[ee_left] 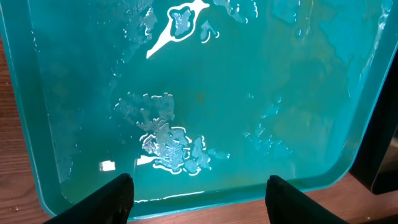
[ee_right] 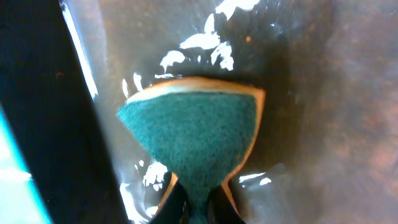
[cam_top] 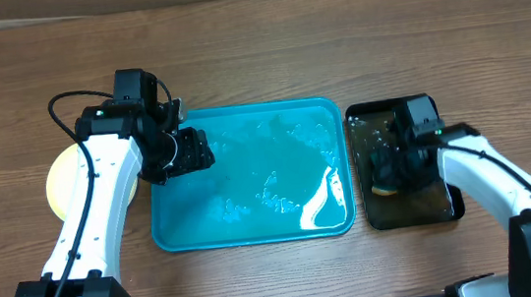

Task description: Clean dirty plates on tray and stack at the side

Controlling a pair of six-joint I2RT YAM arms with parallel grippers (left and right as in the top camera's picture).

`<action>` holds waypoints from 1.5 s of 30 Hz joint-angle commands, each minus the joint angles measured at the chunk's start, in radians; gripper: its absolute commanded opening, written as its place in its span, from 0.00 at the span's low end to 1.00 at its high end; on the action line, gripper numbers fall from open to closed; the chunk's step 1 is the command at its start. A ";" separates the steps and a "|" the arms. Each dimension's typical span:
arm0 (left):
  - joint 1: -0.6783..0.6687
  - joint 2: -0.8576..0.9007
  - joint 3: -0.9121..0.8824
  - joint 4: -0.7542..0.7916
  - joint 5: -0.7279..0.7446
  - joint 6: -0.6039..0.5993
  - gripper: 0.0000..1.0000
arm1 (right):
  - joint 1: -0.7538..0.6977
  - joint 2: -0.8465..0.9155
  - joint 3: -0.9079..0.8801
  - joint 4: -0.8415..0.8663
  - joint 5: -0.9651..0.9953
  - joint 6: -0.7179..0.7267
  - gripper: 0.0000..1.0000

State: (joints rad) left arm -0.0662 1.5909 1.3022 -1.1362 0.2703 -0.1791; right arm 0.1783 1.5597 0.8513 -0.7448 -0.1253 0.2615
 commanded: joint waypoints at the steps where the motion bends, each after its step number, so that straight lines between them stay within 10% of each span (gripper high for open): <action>1: -0.006 0.006 -0.005 -0.004 0.011 0.023 0.68 | -0.013 -0.015 0.191 -0.093 -0.006 0.000 0.04; 15: -0.006 0.006 -0.005 -0.004 0.011 0.023 0.68 | -0.013 0.002 -0.007 0.029 0.004 0.000 0.06; 21: -0.006 0.006 -0.005 -0.005 0.011 0.023 0.69 | -0.013 0.002 -0.100 0.139 0.004 0.000 0.31; 25: -0.006 0.006 -0.005 -0.008 0.011 0.023 0.68 | -0.013 0.002 -0.088 0.146 0.003 0.000 0.04; 36: -0.006 0.006 -0.005 -0.013 0.011 0.023 0.68 | -0.013 -0.008 0.212 -0.121 0.000 -0.001 0.04; 45: -0.006 0.006 -0.005 -0.011 0.011 0.023 0.68 | -0.013 0.003 0.107 -0.070 0.001 -0.001 0.09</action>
State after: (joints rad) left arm -0.0662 1.5909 1.3018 -1.1484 0.2707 -0.1791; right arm 0.1699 1.5635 1.0088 -0.8375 -0.1261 0.2615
